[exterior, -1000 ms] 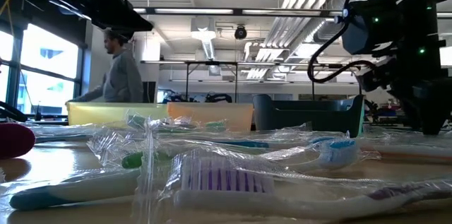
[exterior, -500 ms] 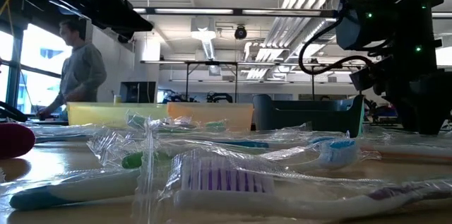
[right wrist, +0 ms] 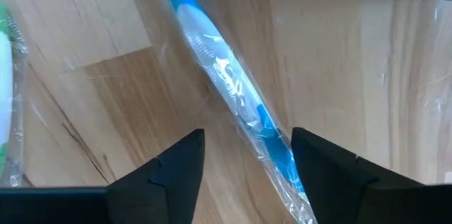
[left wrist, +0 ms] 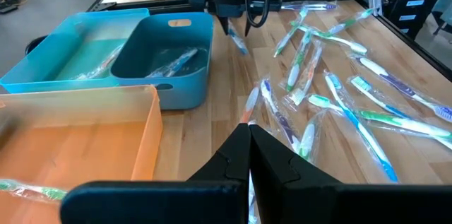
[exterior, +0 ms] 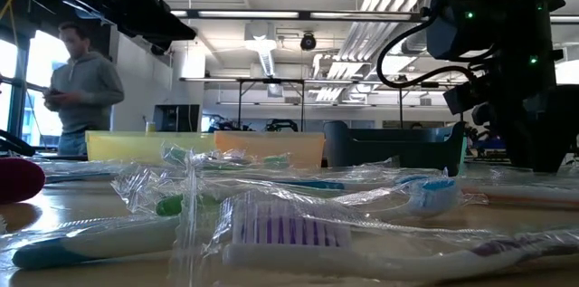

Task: Pick & Place Toothbrushes
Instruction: Put the blue toothbrush into the dark blue bin

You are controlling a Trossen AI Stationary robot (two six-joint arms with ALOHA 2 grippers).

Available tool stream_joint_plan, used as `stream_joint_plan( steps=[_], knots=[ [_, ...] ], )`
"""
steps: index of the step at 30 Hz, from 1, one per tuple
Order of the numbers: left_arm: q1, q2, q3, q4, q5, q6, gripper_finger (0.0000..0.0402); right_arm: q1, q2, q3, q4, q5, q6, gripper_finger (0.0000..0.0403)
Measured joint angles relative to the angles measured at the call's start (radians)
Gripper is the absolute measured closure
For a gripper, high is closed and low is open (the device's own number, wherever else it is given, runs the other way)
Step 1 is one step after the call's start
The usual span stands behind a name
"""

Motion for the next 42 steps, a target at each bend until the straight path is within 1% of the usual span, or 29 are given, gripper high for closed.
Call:
stream_joint_plan(
  steps=[8,13,17,21,31,36,42],
  knots=[
    [0.000,0.000,0.000,0.000,0.000,0.000,0.0402,0.000,0.000,0.000,0.012,-0.006,0.000,0.0290],
    [0.000,0.000,0.000,0.000,0.000,0.000,0.0402,0.000,0.000,0.000,0.079,-0.036,0.000,0.0342],
    [0.000,0.000,0.000,0.000,0.000,0.000,0.0402,0.000,-0.002,0.002,0.096,-0.061,0.002,0.0389],
    [0.000,0.000,0.000,0.000,0.000,0.000,0.0402,-0.001,-0.003,0.003,0.096,-0.072,0.030,0.0398],
    [0.000,0.000,0.000,0.000,0.000,0.000,0.0402,0.000,-0.011,0.009,0.086,-0.076,0.050,0.0400],
    [0.000,0.000,0.000,0.000,0.000,0.000,0.0402,0.000,-0.035,0.056,0.065,-0.076,0.050,0.0401],
    [0.000,0.000,0.000,0.000,0.000,0.000,0.0402,0.000,-0.096,0.115,0.037,-0.068,0.032,0.0401]
  ],
)
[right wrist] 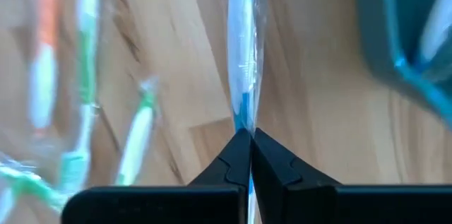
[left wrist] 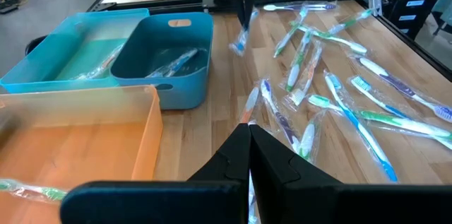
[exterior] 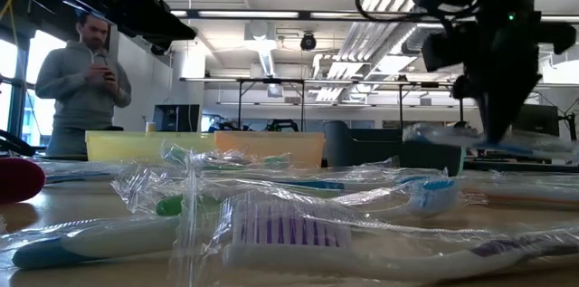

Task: Pick & Place Toothbrushes
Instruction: Put the blue toothbrush into the dark blue bin

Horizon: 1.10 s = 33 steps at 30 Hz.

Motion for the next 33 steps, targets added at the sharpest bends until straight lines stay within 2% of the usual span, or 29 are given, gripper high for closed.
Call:
stream_joint_plan(
  steps=[11,18,23,33],
  knots=[
    [0.000,0.000,0.000,0.000,0.000,0.000,0.0402,0.000,-0.129,0.134,-0.008,0.120,-0.011,0.0400],
    [0.000,0.000,0.000,0.000,0.000,0.000,0.0402,0.000,-0.140,0.229,-0.016,0.219,-0.032,0.0400],
    [0.000,0.000,0.000,0.000,0.000,0.000,0.0402,0.000,-0.135,0.272,0.001,0.314,-0.062,0.0400],
    [0.000,0.000,0.000,0.000,0.000,0.000,0.0402,0.000,-0.134,0.272,0.154,0.542,-0.107,0.0400]
  ],
)
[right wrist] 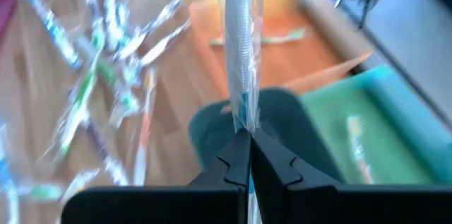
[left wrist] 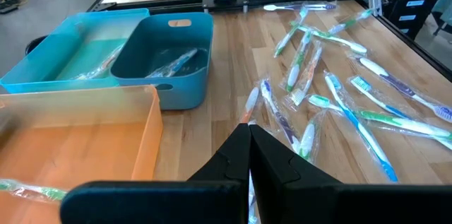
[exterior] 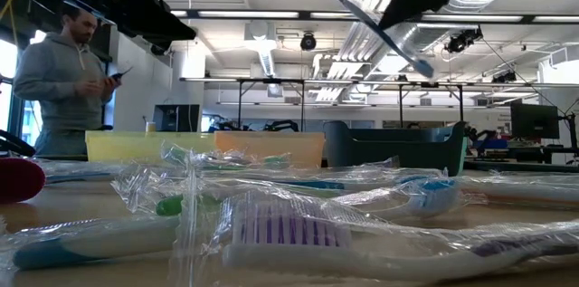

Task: Pick & Place Toothbrushes
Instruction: Put the blue toothbrush into the dark blue bin

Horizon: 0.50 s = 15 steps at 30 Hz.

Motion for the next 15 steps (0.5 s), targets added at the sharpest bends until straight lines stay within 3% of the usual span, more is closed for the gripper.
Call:
stream_joint_plan(
  steps=[4,15],
  knots=[
    [0.000,0.000,0.000,0.000,0.000,0.000,0.0402,-0.001,0.000,0.000,0.071,0.079,-0.027,0.0400],
    [0.000,0.000,0.000,0.005,0.000,0.000,0.0402,-0.058,0.116,0.001,0.166,0.128,-0.033,0.0400]
  ],
)
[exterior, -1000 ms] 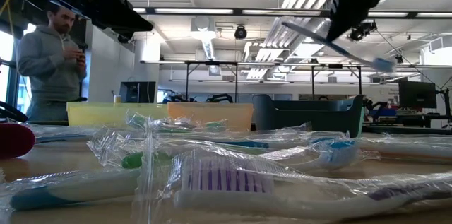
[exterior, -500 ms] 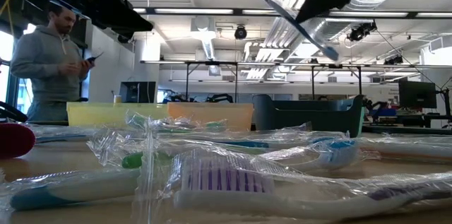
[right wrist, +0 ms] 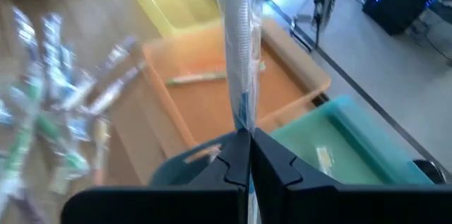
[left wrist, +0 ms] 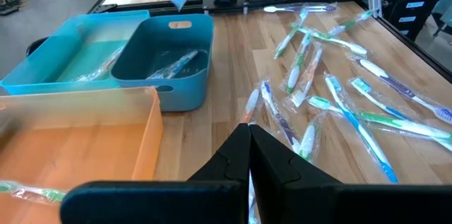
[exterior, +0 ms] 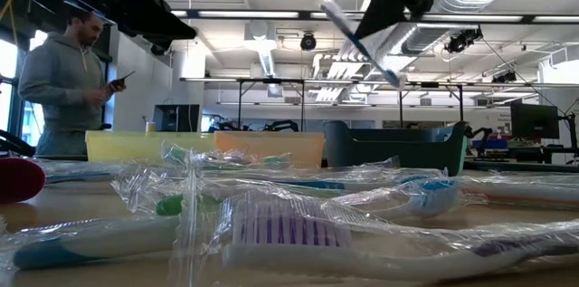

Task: Pick & Place Toothbrushes
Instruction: Put the blue toothbrush into the dark blue bin

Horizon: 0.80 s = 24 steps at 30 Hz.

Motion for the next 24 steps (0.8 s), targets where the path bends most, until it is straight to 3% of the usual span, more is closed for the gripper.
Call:
stream_joint_plan(
  steps=[9,24],
  knots=[
    [0.000,0.000,0.000,-0.003,0.000,0.000,0.0402,-0.066,0.112,-0.001,-0.005,-0.012,0.010,0.0400],
    [0.000,0.000,0.000,-0.005,0.000,0.000,0.0402,-0.111,0.148,-0.006,-0.093,-0.028,0.150,0.0400]
  ],
)
